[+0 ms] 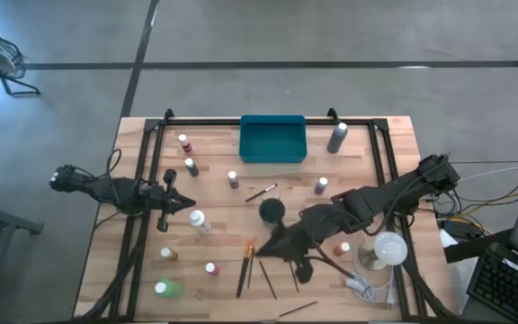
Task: Pick & Place Paint Supplies
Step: Put the yellow paint brush into the green cup
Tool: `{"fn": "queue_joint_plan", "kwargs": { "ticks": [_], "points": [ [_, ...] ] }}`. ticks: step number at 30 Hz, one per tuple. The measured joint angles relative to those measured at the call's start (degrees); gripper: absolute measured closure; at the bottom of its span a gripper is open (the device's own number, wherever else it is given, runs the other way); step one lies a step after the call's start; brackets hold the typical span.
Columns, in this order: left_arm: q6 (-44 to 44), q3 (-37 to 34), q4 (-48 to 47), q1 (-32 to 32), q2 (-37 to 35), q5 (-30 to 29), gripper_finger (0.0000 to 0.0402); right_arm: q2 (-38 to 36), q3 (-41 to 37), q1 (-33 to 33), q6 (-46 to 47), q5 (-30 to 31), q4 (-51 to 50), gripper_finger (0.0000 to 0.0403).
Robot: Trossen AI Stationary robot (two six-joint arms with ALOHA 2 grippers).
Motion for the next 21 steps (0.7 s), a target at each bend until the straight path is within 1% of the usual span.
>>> {"fn": "queue_joint_plan", "kwargs": {
  "ticks": [1,2,4,7,9,11,14,18,21],
  "points": [
    [0.0,0.0,0.01,-0.02,0.0,0.0,0.0376,0.69,-0.01,0.05,-1.1,-2.53,0.87,0.0394],
    [0.0,0.0,0.01,-0.01,0.0,0.01,0.0376,1.31,0.0,0.12,-1.56,-3.85,1.72,0.0394],
    [-0.02,0.0,0.0,-0.02,0.0,0.0,0.0376,3.15,-0.16,0.47,0.2,-4.1,3.64,0.0391],
    [0.0,-0.02,0.02,-0.02,-0.02,0.0,0.0376,5.88,-0.13,0.45,6.19,-4.1,8.15,0.0382],
    [-0.01,0.0,0.02,-0.01,-0.02,0.02,0.0376,7.37,0.59,0.42,9.95,-4.1,7.74,0.0375],
    [-0.01,-0.02,0.01,0.0,-0.02,0.01,0.0376,8.35,2.0,0.75,12.36,-4.41,3.11,0.0367],
    [0.0,0.0,0.02,-0.02,-0.02,0.01,0.0376,8.93,4.38,2.4,12.22,-4.43,-7.08,0.0357],
    [-0.02,0.0,0.0,-0.02,-0.02,0.02,0.0376,8.01,4.23,7.01,6.05,-2.92,-17.45,0.0357],
    [0.0,-0.02,0.0,-0.01,-0.02,0.0,0.0376,7.71,2.04,11.68,2.4,1.08,-23.41,0.0374]
  ]
}}
